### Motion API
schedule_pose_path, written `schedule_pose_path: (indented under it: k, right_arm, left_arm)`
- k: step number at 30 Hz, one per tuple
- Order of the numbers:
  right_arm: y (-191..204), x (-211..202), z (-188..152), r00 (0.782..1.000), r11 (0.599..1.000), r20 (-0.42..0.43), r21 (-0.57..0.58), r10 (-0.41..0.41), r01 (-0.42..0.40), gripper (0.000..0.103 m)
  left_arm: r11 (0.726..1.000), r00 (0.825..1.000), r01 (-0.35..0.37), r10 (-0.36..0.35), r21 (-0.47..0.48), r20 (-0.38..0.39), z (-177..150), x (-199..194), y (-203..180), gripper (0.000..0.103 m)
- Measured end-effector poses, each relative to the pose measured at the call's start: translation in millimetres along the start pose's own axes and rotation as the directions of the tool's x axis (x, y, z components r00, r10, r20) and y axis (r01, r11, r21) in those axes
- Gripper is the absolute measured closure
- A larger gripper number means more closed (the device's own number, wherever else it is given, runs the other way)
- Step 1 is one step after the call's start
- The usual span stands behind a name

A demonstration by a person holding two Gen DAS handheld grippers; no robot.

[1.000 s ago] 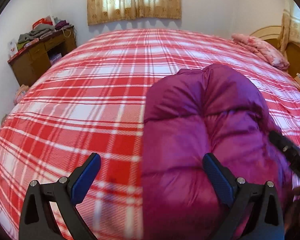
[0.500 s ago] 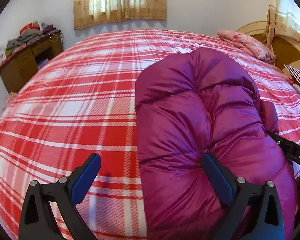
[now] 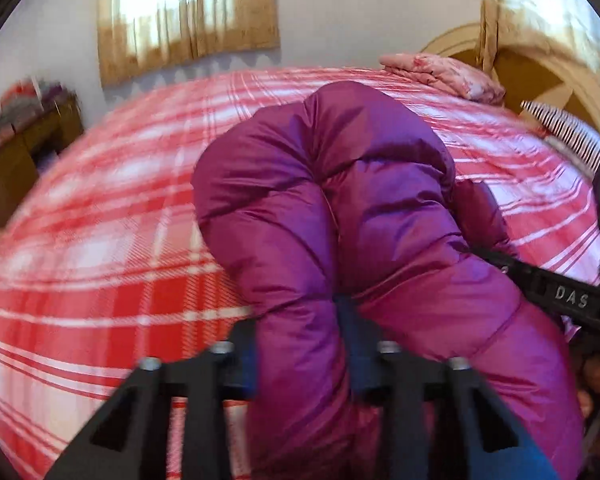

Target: Fold large clothes

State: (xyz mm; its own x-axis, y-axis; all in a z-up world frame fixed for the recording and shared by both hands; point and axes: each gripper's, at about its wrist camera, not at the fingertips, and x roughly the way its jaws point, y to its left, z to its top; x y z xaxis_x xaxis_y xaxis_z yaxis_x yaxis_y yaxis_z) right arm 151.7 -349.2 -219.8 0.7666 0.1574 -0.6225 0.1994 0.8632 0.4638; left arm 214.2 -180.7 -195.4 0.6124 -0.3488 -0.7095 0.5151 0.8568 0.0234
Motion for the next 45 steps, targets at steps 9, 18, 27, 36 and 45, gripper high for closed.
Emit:
schedule_pose_path:
  k: [9, 18, 27, 36, 45]
  right_arm:
    - [52.5, -31.0, 0.0, 0.985, 0.989, 0.097, -0.061, 0.143, -0.137, 0.086]
    - [135.9, -21.2, 15.1, 0.96, 0.952, 0.084, -0.177, 0.266, -0.248, 0.087]
    - [189.1, 22.7, 18.6, 0.953, 0.922, 0.002, -0.255, 0.303, -0.292, 0.087]
    - [218.0, 59.5, 9.3, 0.954, 0.906, -0.065, -0.3, 0.293, -0.299, 0.087]
    - [240.7, 81.8, -1.3, 0.953, 0.891, -0.117, -0.338, 0.28, -0.303, 0.087]
  left_arm:
    - [0.991, 0.972, -0.135, 0.129, 0.018, 0.199, 8.9, -95.7, 29.0, 0.083]
    - [0.97, 0.937, -0.232, 0.242, -0.066, 0.253, -1.4, -147.6, 100.3, 0.083]
    - [0.946, 0.931, -0.277, 0.307, -0.165, 0.197, -26.3, -149.6, 164.2, 0.083]
    - [0.931, 0.933, -0.296, 0.33, -0.214, 0.146, -51.7, -135.8, 202.8, 0.083]
    - [0.917, 0.933, -0.312, 0.345, -0.25, 0.102, -72.6, -128.3, 230.7, 0.083]
